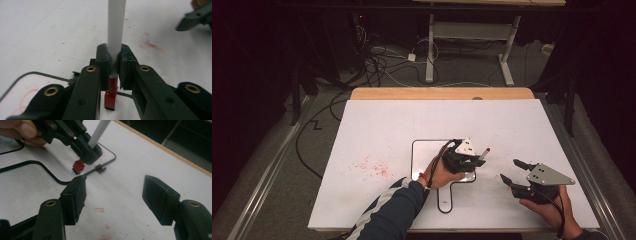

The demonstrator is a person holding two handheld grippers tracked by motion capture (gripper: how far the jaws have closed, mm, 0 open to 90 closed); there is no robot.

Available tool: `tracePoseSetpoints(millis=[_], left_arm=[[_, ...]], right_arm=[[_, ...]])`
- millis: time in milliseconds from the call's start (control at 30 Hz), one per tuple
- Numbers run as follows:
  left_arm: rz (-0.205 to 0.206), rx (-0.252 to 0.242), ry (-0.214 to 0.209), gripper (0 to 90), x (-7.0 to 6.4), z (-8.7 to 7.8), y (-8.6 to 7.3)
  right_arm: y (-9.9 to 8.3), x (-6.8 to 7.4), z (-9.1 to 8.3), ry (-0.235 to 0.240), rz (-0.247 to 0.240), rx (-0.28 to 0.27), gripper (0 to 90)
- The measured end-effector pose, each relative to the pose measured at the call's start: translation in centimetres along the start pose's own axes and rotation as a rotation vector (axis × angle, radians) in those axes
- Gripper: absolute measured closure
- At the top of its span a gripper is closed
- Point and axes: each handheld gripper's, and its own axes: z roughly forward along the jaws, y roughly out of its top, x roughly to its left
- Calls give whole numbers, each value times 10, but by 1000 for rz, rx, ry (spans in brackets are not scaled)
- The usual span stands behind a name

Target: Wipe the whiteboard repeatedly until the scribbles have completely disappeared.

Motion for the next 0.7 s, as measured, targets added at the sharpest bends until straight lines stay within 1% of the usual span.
tracePoseSetpoints(millis=[67,100,167,233,333,400,433,467,533,600,667,700], left_arm=[[16,5,-8,786,-1,-3,-1],[16,8,-11,787,-1,-4,-2],[25,15,7,787,1,-5,-2],[31,17,35,786,5,-6,-2],[10,11,61,787,18,-4,-1],[-25,-4,75,786,26,-4,-1],[-35,-5,91,786,31,-4,-2],[-44,-8,97,787,33,-4,-2],[-73,-18,88,787,35,-5,-4],[-78,-19,58,787,30,-4,-3],[-50,-15,27,787,19,-3,-3],[-33,-11,5,786,11,-2,-3]], right_arm=[[1,1,0,-1,0,0,367],[2,1,-1,-1,1,0,368],[3,3,0,-2,-3,0,368],[3,4,1,3,-5,1,367],[3,5,3,11,-10,7,367],[2,5,4,15,-10,11,367],[2,5,5,16,-8,13,367],[2,5,5,18,-9,13,368],[1,4,5,17,-8,13,367],[1,3,4,17,-8,13,367],[0,2,4,13,-4,14,367],[0,2,4,11,-5,14,367]])
